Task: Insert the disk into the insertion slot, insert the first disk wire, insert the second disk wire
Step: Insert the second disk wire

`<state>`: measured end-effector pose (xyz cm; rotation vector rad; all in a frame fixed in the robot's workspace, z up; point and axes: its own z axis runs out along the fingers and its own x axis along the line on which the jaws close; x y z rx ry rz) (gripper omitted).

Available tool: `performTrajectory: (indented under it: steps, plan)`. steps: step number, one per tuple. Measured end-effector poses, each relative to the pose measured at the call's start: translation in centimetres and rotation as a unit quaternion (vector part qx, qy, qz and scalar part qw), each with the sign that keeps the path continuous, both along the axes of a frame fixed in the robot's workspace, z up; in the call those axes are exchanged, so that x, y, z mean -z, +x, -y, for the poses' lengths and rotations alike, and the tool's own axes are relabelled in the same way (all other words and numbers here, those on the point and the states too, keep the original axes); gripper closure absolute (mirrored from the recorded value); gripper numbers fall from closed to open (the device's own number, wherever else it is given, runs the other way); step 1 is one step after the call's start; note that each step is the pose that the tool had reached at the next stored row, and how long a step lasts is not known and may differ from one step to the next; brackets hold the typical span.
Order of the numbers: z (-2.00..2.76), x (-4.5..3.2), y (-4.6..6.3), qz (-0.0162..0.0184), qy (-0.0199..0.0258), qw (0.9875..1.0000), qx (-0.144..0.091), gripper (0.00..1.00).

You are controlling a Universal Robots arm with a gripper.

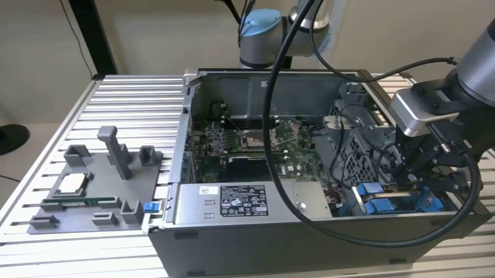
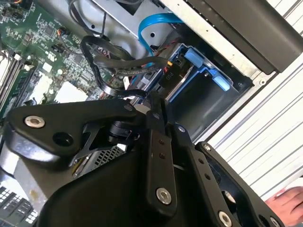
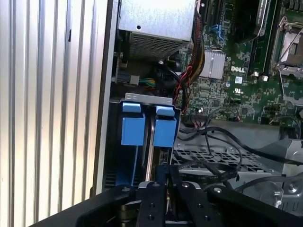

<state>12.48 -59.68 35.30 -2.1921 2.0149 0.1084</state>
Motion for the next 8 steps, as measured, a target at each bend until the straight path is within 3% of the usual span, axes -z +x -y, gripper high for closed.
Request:
performTrajectory:
  steps: [8]
  plan:
    - [0.0, 0.03, 0.0, 0.0002, 0.0001, 1.0, 0.0, 1.0]
